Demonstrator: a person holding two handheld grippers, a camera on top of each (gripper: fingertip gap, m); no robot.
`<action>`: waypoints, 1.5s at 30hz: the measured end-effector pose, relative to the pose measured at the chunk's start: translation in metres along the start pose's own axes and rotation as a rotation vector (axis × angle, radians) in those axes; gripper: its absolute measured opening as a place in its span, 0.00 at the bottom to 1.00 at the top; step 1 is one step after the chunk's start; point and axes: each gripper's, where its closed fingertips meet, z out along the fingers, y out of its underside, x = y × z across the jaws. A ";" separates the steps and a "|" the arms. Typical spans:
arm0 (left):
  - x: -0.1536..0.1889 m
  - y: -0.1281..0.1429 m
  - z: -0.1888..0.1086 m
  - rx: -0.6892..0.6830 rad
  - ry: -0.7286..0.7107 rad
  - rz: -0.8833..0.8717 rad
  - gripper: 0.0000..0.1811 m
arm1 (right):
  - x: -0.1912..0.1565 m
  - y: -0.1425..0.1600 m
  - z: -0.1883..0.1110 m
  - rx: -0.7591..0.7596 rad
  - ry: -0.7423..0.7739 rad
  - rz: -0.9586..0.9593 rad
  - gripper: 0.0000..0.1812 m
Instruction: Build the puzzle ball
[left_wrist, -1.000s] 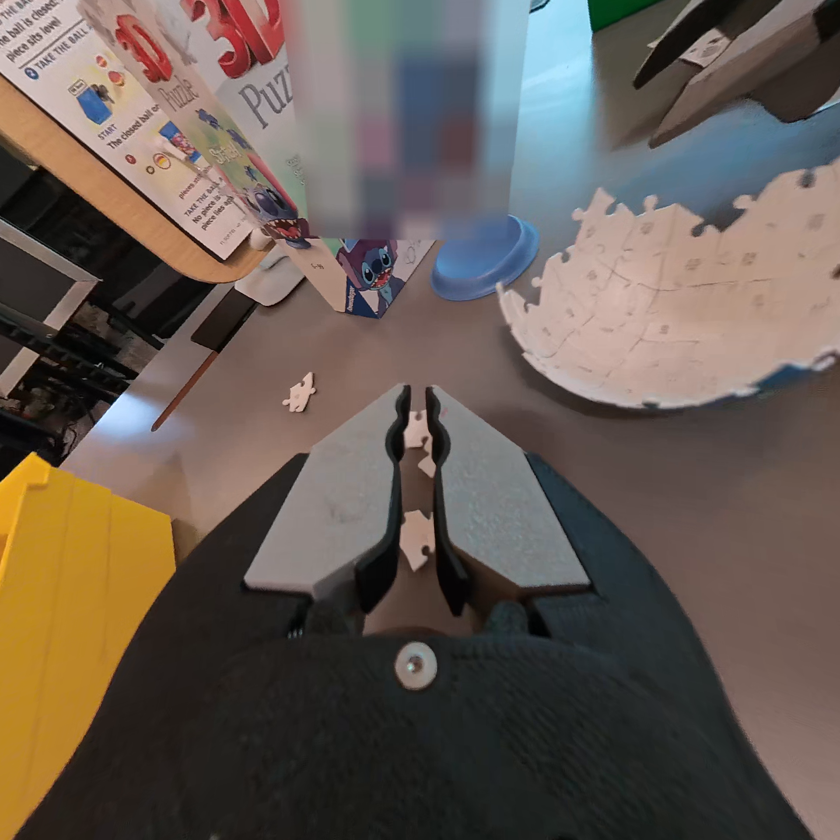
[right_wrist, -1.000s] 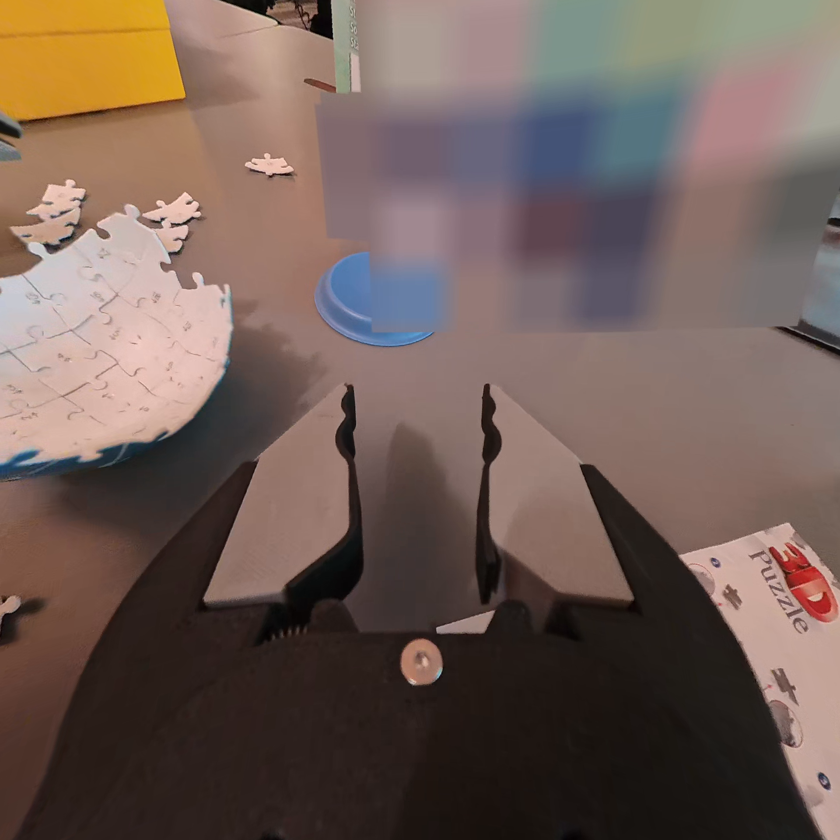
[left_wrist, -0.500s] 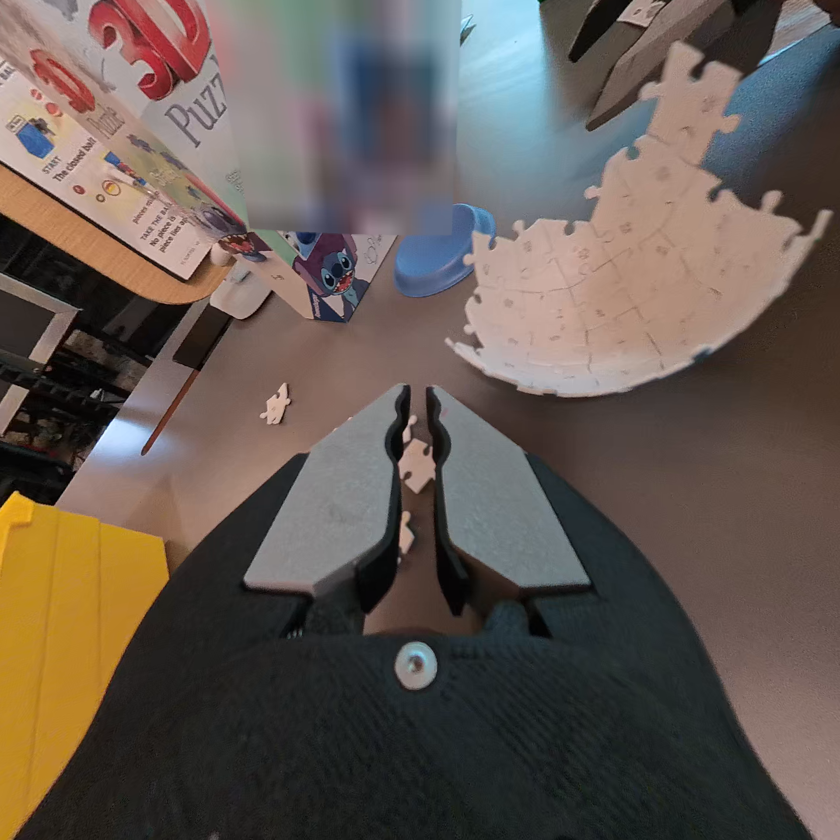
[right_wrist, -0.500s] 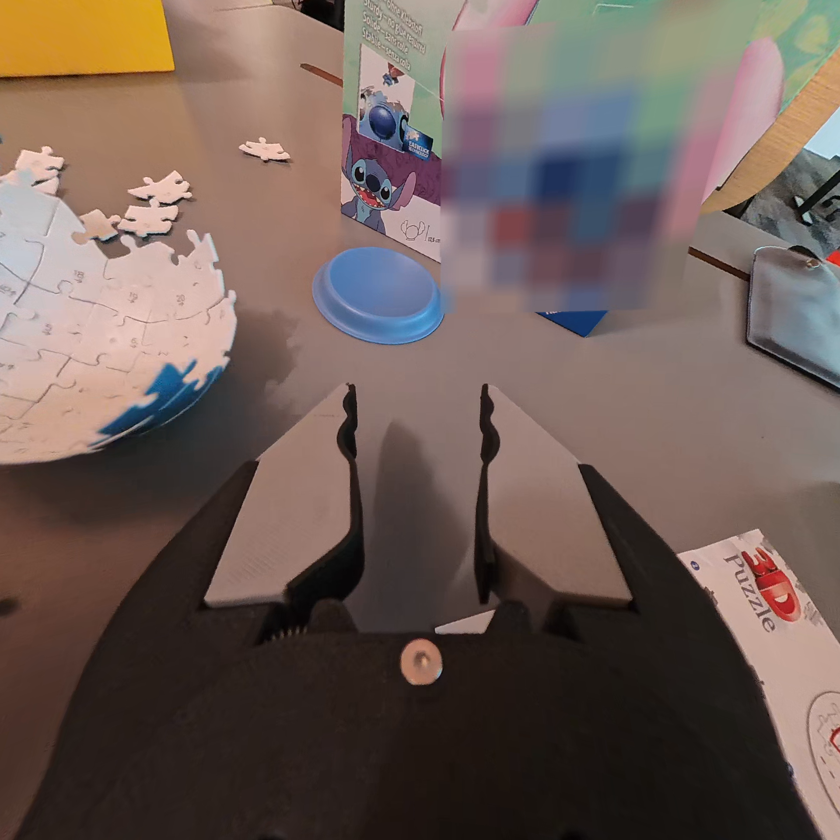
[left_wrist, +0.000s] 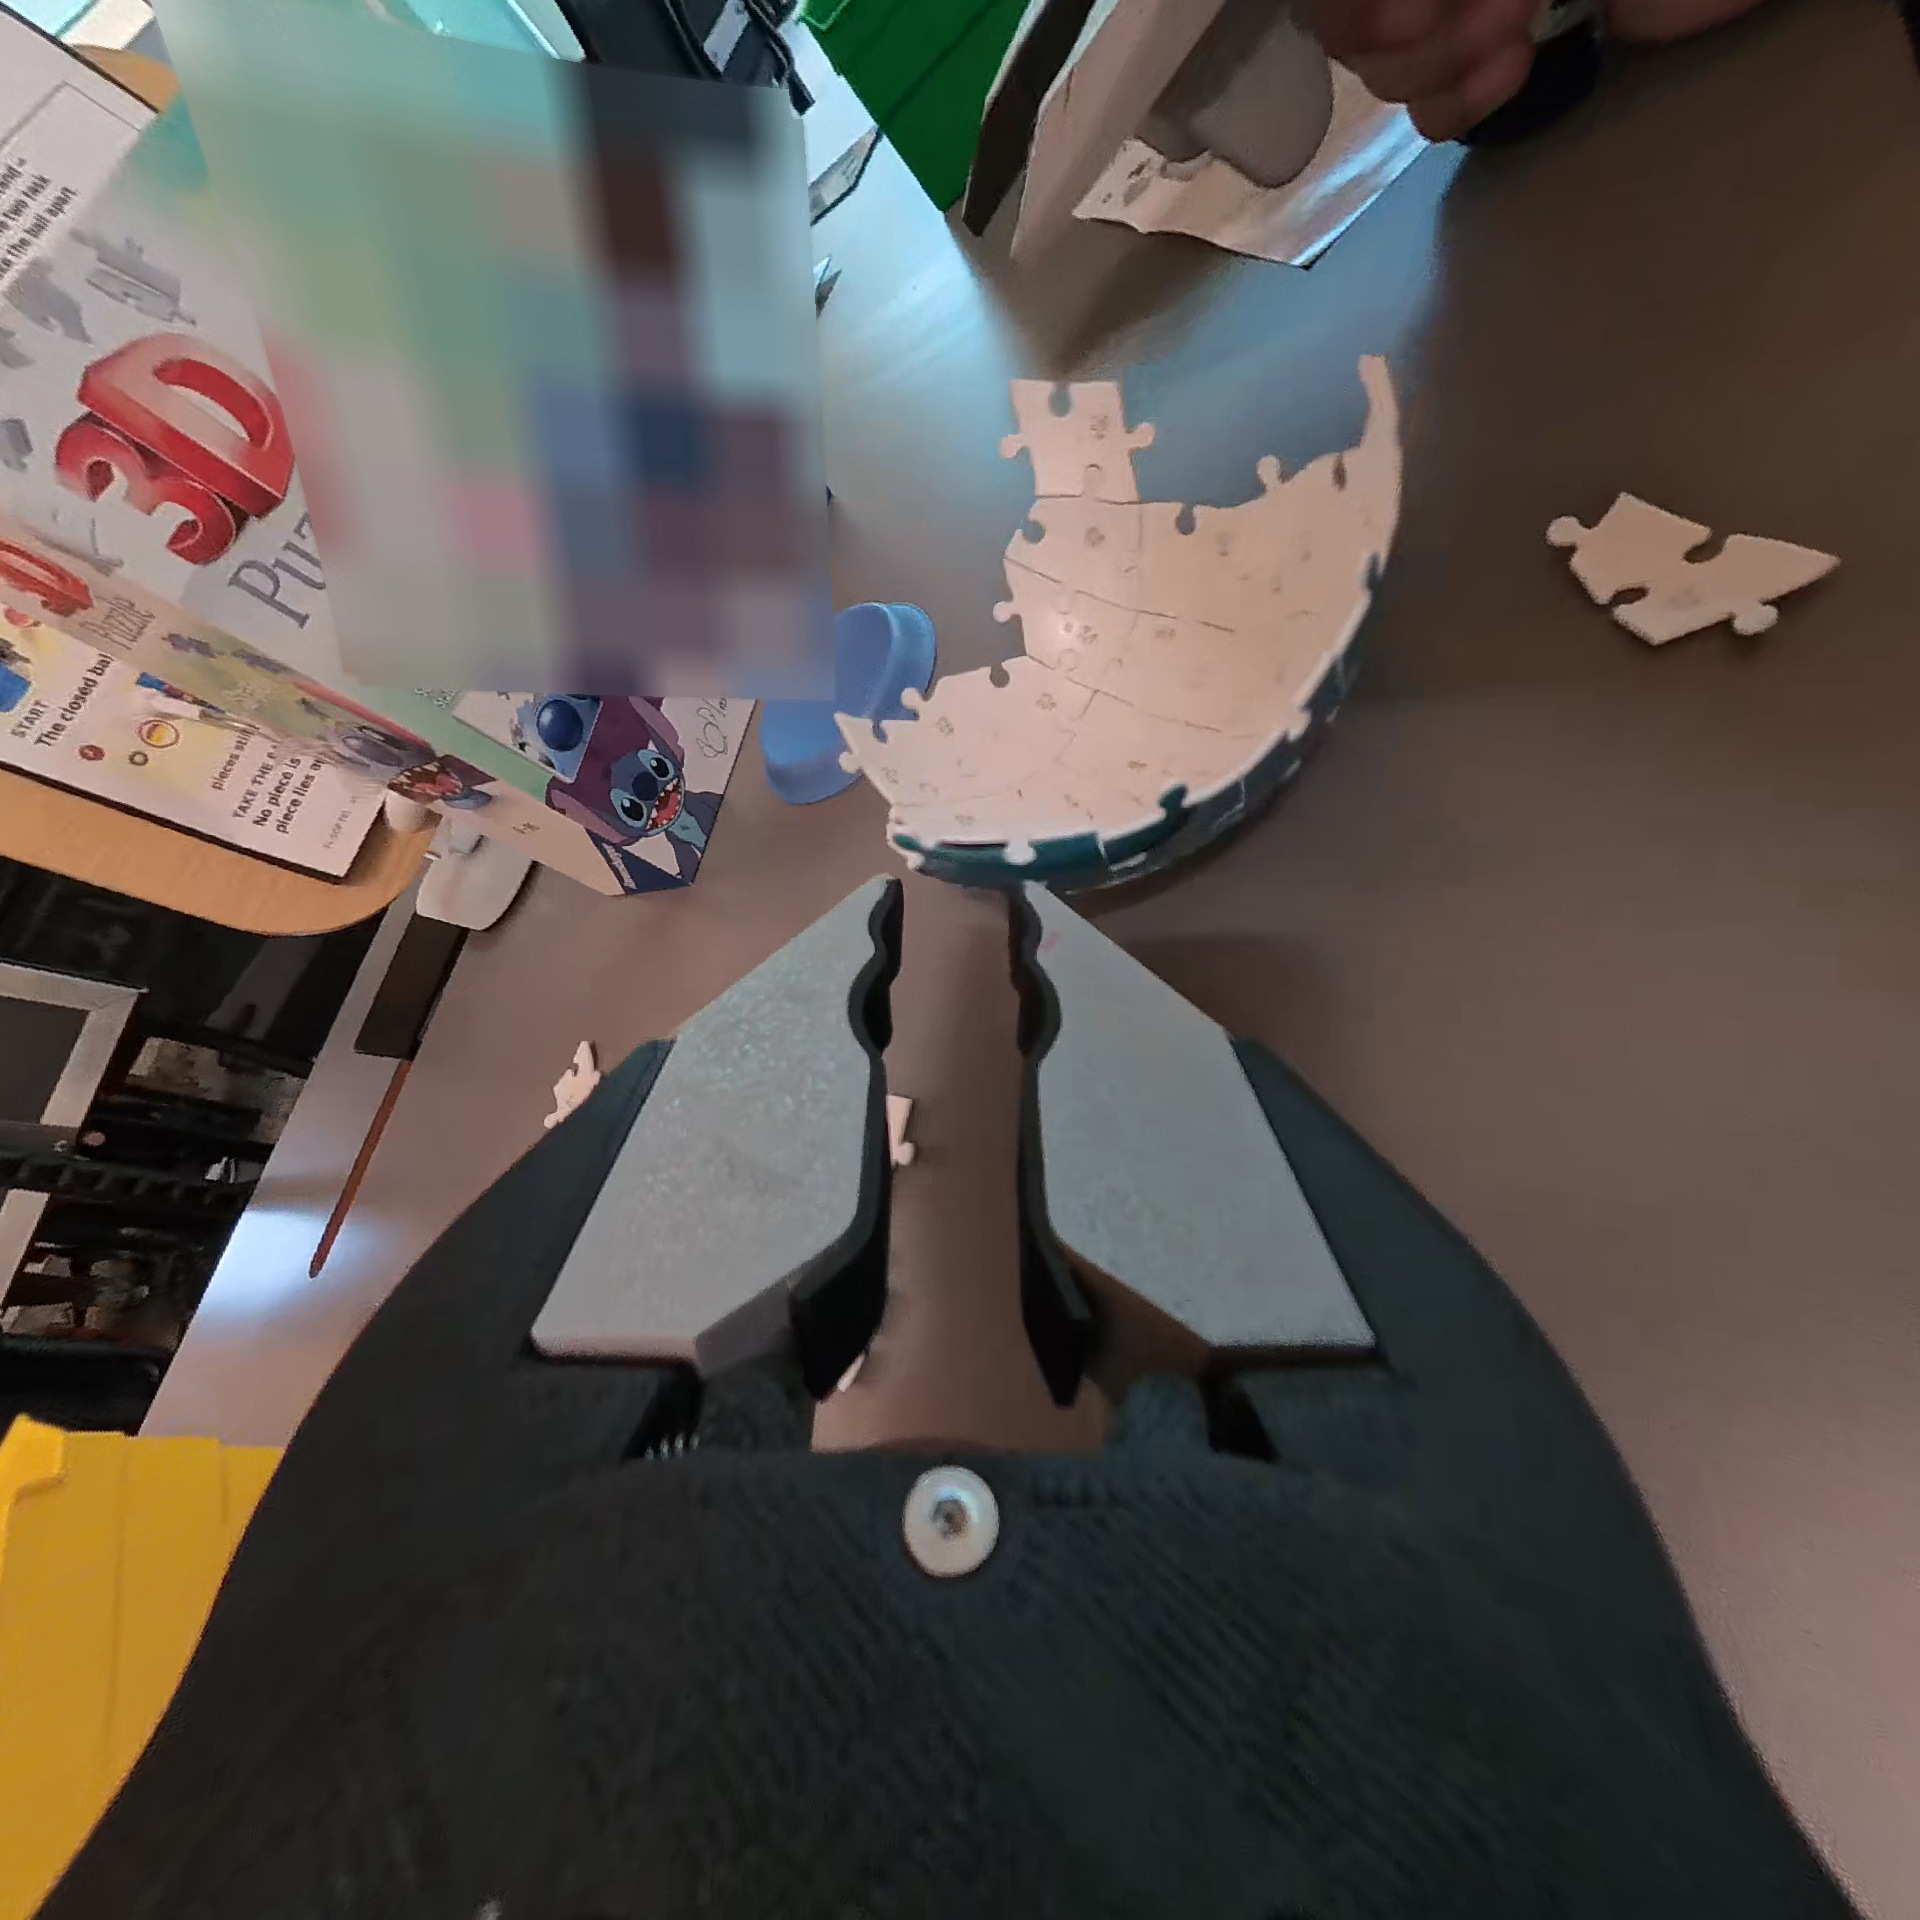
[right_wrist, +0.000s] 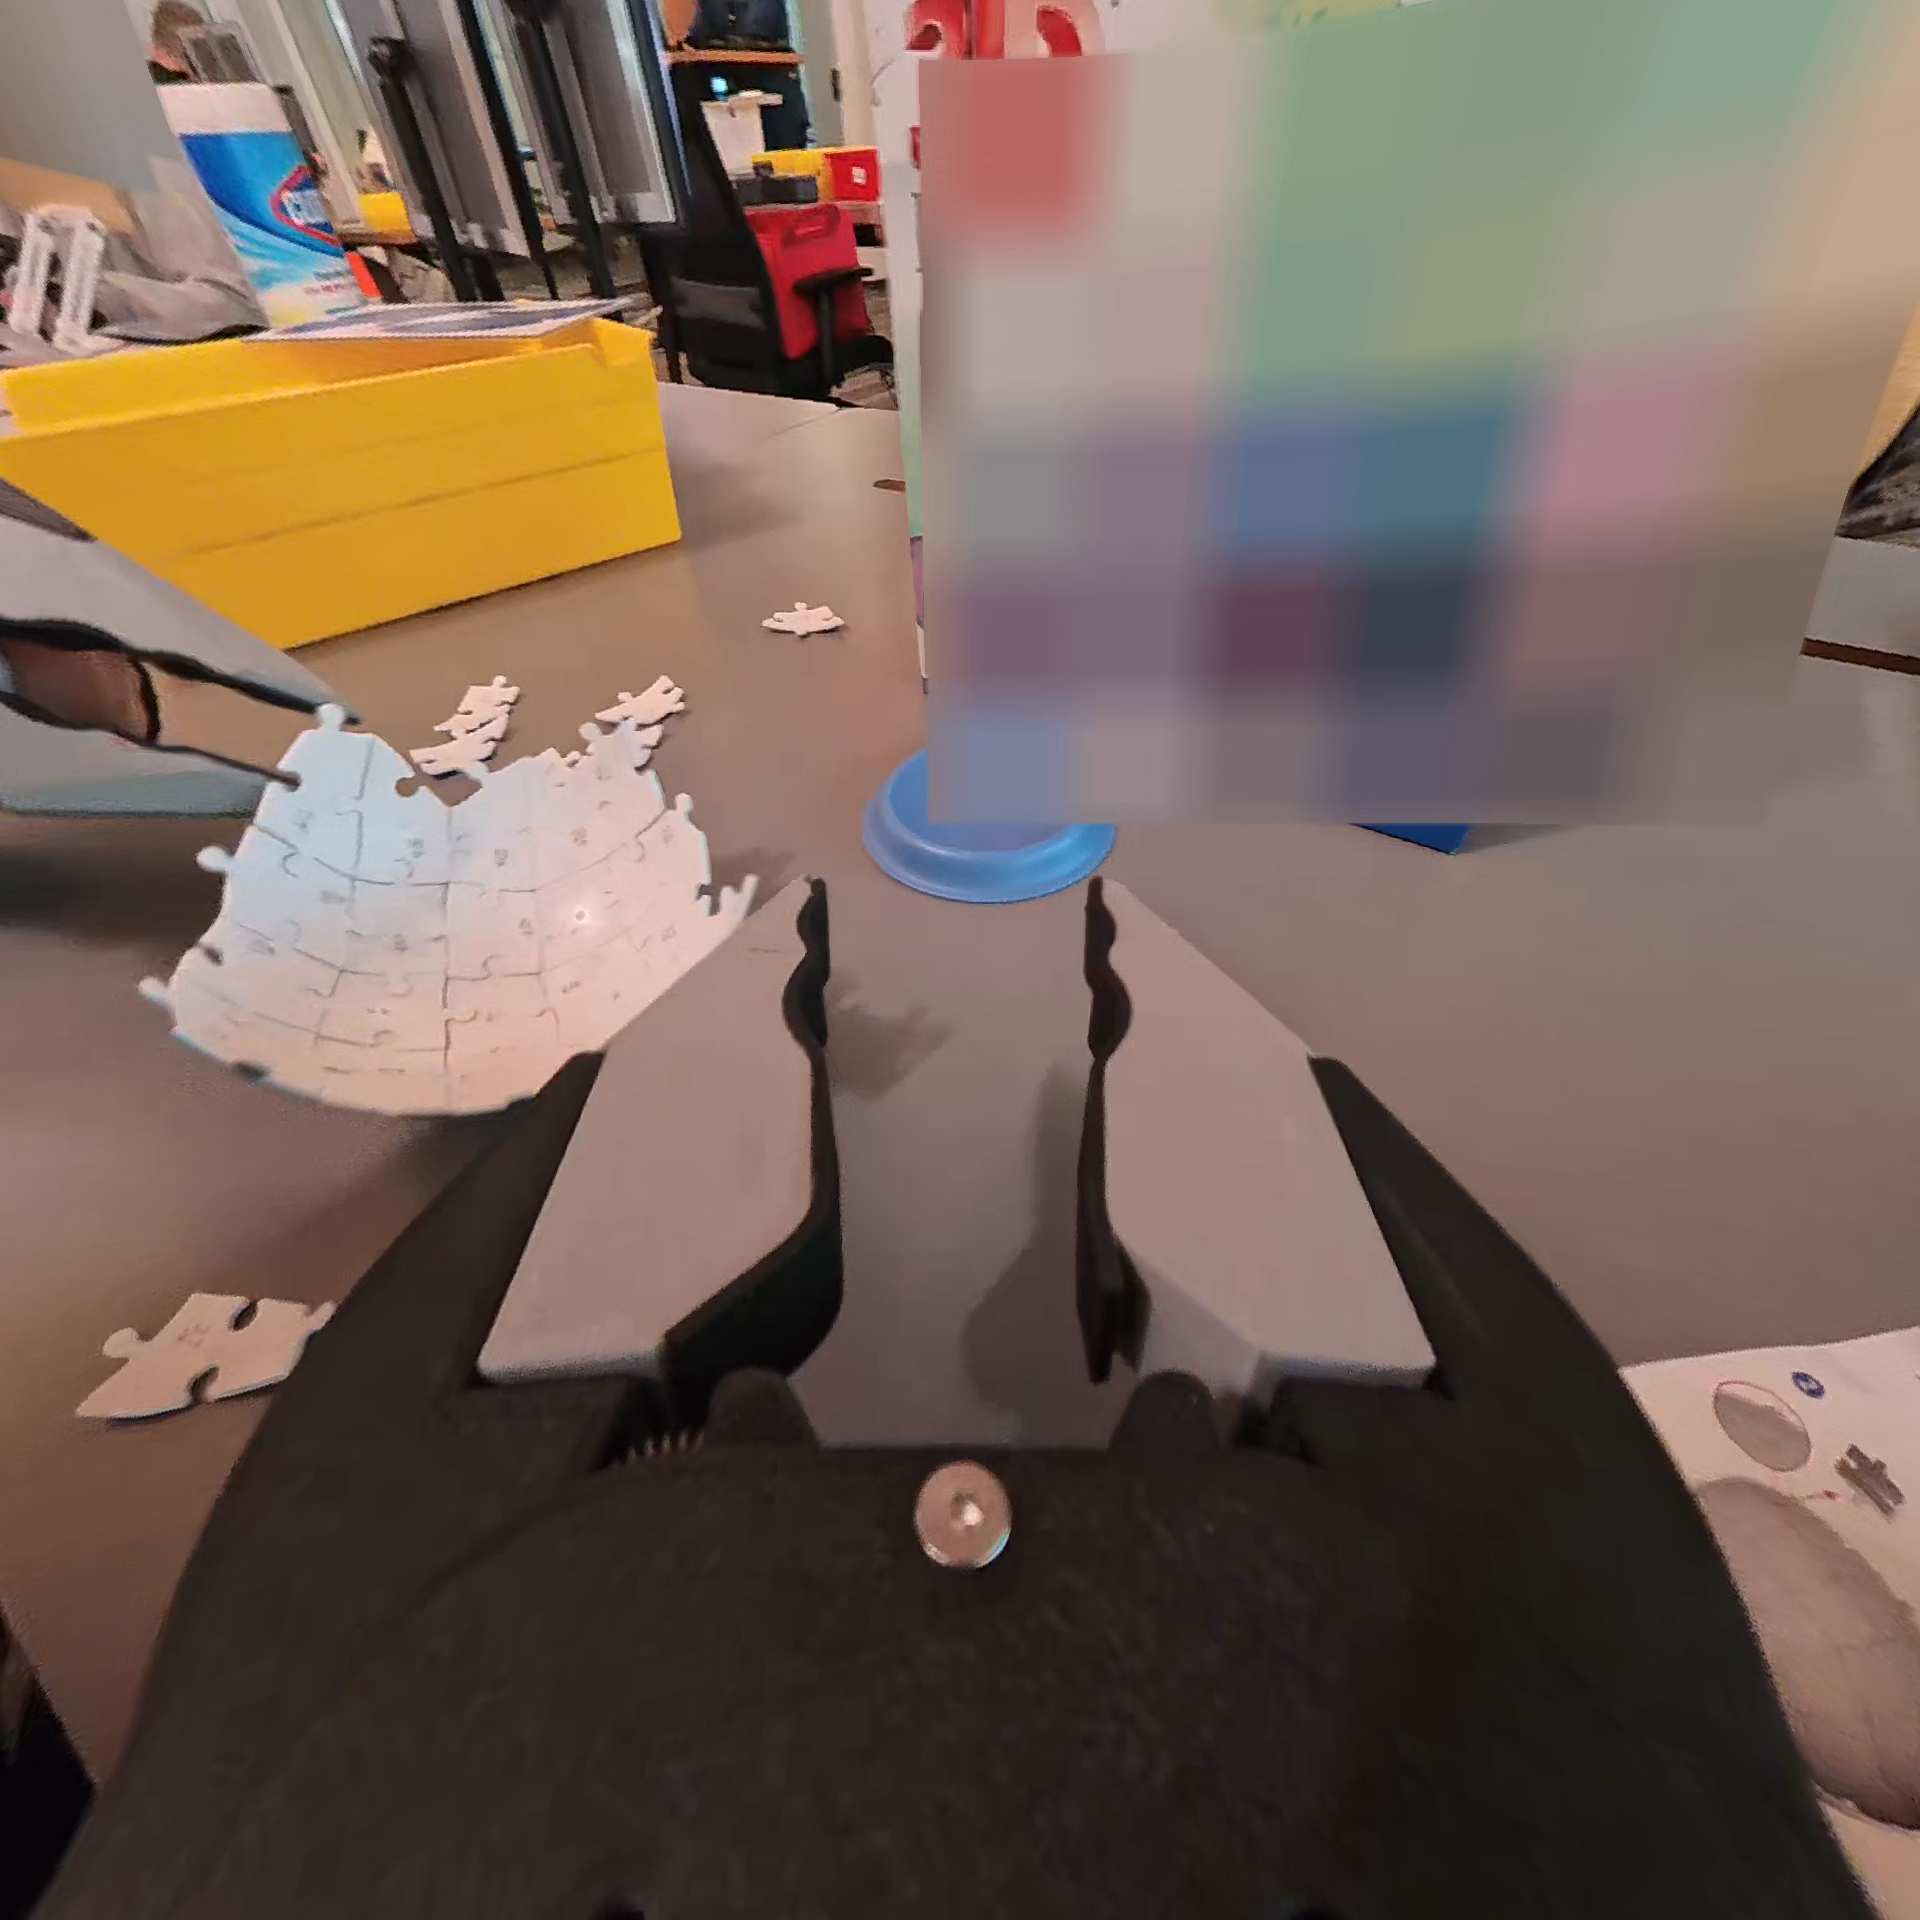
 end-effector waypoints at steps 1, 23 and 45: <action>0.000 0.001 0.001 -0.005 -0.002 0.003 0.10 | -0.005 0.000 0.000 0.004 -0.022 -0.016 0.26; 0.008 0.004 0.005 -0.033 0.011 0.040 0.12 | -0.128 -0.001 -0.034 0.112 -0.622 -0.291 0.22; 0.004 0.000 -0.003 0.001 -0.033 0.050 0.11 | -0.143 0.065 -0.065 -0.329 -0.511 -0.308 0.21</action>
